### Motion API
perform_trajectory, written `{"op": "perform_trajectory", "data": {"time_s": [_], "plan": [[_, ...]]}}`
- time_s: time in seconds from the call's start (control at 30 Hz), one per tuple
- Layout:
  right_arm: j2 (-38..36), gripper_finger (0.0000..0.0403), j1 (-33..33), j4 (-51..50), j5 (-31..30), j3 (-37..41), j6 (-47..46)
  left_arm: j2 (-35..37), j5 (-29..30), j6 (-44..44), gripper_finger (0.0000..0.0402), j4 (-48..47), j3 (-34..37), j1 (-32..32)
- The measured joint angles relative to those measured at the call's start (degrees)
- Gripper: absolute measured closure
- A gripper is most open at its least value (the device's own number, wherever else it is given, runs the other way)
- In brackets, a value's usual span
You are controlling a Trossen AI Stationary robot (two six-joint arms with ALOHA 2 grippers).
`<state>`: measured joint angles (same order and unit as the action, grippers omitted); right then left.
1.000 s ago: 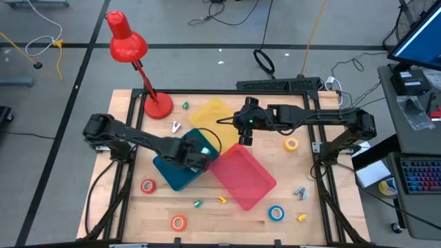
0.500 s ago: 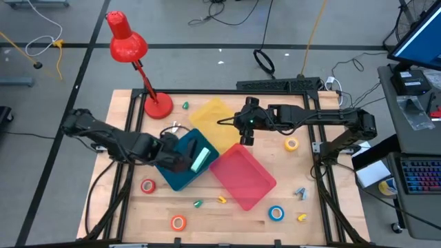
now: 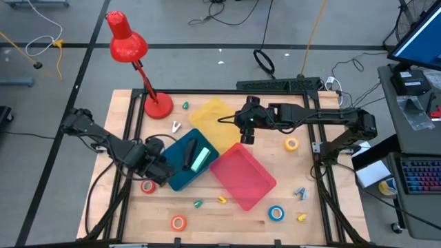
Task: Pick and place Stapler, Stapler remover, tape
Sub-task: Put the top green stapler into the blue bin
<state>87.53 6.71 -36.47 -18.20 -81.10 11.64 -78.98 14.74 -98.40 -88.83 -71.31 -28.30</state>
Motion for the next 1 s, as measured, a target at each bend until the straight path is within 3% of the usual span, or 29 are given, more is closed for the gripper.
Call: {"op": "perform_trajectory", "data": {"time_s": [0.13, 0.3, 0.47, 0.57, 0.7, 1.0], "plan": [[0.0, 0.0202, 0.1, -1.3, -0.8, 0.0, 0.0, 0.2, -0.1, -1.1, 0.0295, -1.3, 0.1, -0.1], [0.0, 0.0202, 0.1, -4.8, -6.4, 0.0, 0.0, 0.6, 1.4, -0.9, 0.0295, -1.2, 0.1, 0.4], [-0.1, 0.0202, 0.1, -8.4, -9.7, 0.0, -0.4, 1.1, 10.1, 0.7, 0.0295, -1.2, 0.1, 2.2], [-0.6, 0.0202, 0.5, -11.1, -10.7, 0.0, -0.7, 1.5, 13.7, 4.7, 0.0295, -1.0, 0.1, 6.5], [-2.3, 0.0202, 1.7, -14.0, -10.2, 0.0, -3.5, 1.6, 14.7, 18.0, 0.0295, 3.8, 0.1, 15.6], [-8.8, 0.0202, 4.2, -18.4, -10.1, 0.0, -9.8, 1.5, 13.4, 54.0, 0.0295, 24.8, 0.1, 40.8]]}}
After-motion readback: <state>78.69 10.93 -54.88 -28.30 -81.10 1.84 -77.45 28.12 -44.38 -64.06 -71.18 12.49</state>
